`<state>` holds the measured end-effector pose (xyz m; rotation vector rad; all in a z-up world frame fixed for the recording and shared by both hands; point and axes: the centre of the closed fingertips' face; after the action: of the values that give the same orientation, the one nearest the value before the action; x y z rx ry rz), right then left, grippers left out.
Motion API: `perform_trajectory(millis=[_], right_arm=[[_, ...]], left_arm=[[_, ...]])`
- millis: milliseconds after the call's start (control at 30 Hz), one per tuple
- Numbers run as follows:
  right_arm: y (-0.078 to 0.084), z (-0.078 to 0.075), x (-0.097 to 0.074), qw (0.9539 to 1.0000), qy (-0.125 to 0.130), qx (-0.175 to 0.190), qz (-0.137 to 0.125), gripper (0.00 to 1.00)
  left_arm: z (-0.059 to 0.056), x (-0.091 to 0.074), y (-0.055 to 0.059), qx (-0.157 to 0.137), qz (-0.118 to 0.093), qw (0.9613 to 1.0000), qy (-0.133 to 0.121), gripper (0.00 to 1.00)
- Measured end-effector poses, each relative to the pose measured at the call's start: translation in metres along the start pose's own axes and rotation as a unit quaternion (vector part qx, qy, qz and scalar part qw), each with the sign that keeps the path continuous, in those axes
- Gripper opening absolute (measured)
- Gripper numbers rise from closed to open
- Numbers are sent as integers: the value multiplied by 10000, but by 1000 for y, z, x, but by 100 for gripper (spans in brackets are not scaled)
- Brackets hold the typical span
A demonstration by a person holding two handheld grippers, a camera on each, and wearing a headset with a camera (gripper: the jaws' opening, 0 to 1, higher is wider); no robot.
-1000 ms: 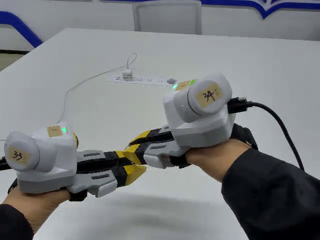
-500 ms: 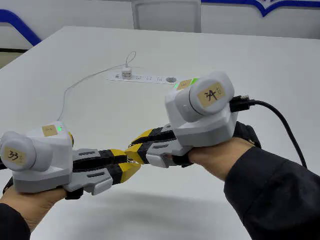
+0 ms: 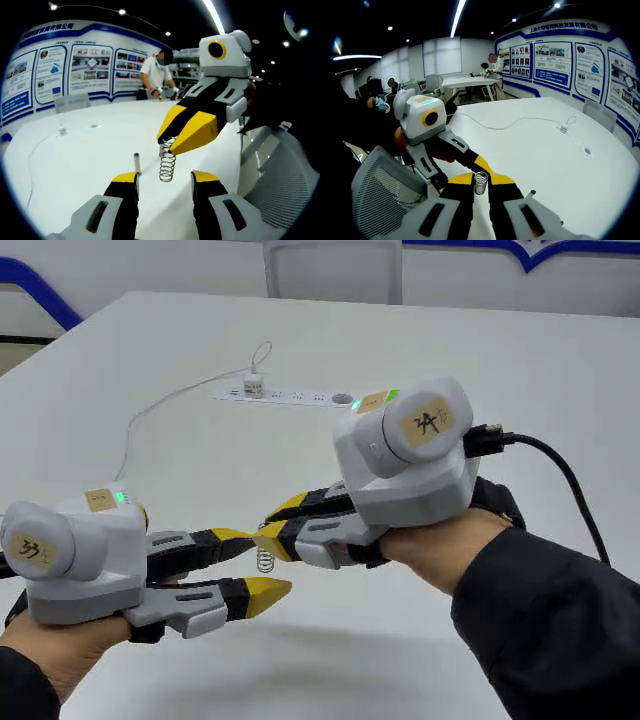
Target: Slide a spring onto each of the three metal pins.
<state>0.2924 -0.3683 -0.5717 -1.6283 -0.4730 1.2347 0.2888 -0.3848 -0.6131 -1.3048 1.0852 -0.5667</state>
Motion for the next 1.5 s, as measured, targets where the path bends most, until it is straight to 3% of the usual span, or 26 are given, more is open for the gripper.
perform_trajectory(millis=[267, 500, 767, 1033, 1500], right_arm=[[-4, -21, -9, 9997, 228, -52, 12, 11], [-10, -47, -17, 9988, 480, -32, -14, 11], [-9, -70, -15, 9973, 728, 28, 29, 11], [5, -85, -3, 9957, 889, 73, 236, 11], [24, -93, 9, 9941, 950, 253, 460, 11]], left_arm=[[2, 0, 2, -34, 32, 10000, -43, 53], [2, -2, 4, -50, 61, 9999, -69, 57], [2, -3, 6, -47, 92, 9999, -87, 59], [2, -3, 7, -18, 114, 9999, -98, 60], [4, -5, 11, 45, 135, 9998, -114, 60]])
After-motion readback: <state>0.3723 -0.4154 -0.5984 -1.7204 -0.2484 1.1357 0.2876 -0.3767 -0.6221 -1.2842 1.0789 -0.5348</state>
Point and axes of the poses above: the centre of the closed fingertips' face, and the gripper's own axes: x roughly forward along the fingers, z roughly to its left, y roughly out of its underside, and after that the axes turned 1 degree about -y, right-handed
